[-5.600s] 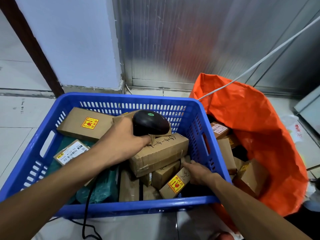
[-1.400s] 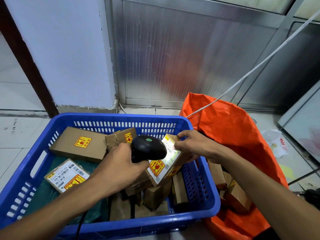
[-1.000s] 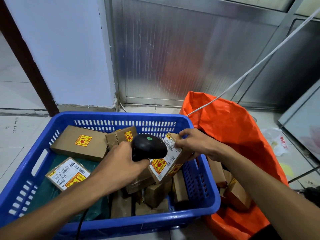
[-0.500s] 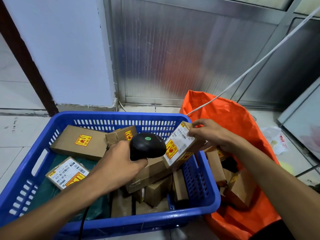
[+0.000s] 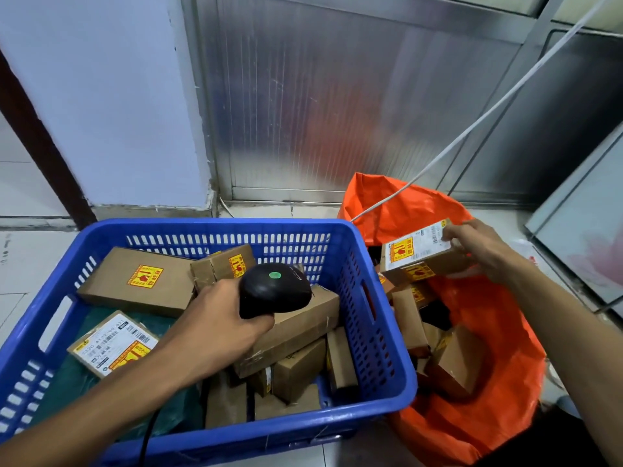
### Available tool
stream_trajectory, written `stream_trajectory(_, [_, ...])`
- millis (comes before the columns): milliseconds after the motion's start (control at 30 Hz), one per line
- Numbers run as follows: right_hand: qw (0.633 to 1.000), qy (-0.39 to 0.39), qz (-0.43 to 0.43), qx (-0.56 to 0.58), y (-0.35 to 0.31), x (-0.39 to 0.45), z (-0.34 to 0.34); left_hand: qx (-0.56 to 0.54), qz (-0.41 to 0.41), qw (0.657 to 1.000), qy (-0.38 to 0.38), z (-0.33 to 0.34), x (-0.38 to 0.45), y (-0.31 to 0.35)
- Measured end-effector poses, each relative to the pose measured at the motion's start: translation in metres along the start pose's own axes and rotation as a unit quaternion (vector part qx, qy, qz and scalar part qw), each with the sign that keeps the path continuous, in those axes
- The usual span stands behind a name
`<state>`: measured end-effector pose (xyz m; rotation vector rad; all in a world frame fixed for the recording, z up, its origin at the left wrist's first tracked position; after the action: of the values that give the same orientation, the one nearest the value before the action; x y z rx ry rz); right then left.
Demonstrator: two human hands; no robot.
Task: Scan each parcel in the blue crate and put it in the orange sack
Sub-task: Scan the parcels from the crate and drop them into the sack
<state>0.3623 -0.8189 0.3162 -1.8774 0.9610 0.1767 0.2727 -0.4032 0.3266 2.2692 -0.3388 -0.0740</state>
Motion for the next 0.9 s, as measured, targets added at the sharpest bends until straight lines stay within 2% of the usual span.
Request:
stream_trajectory(100, [0.999, 0.035, -0.002, -0.037, 0.012, 0.014, -0.003, -0.008, -0.003, 1.0, -0.007, 0.003, 0.0, 0.0])
stream_trajectory(267, [0.982, 0.069, 0.013, -0.174, 0.027, 0.033, -0.001, -0.006, -0.005, 1.0, -0.014, 0.005, 0.0, 0.001])
stream_trajectory(500, [0.958, 0.076, 0.069, -0.267, 0.065, 0.054, -0.001, -0.013, -0.01, 1.0, -0.013, 0.005, -0.001, 0.002])
stream_trajectory(900, [0.949, 0.161, 0.065, -0.261, 0.098, 0.098, -0.026, -0.001, -0.006, 1.0, -0.006, 0.006, 0.002, 0.001])
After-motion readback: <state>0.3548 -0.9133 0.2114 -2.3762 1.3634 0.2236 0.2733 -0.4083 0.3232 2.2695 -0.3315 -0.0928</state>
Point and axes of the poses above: each hand's wrist, its own x-axis towards the middle knuckle, its own z-axis out of the palm, y = z × x, the point moved 9 cm from there along x, towards the middle knuckle, and after that the axes turned 13 degrees about z, right-handed, at the moved point
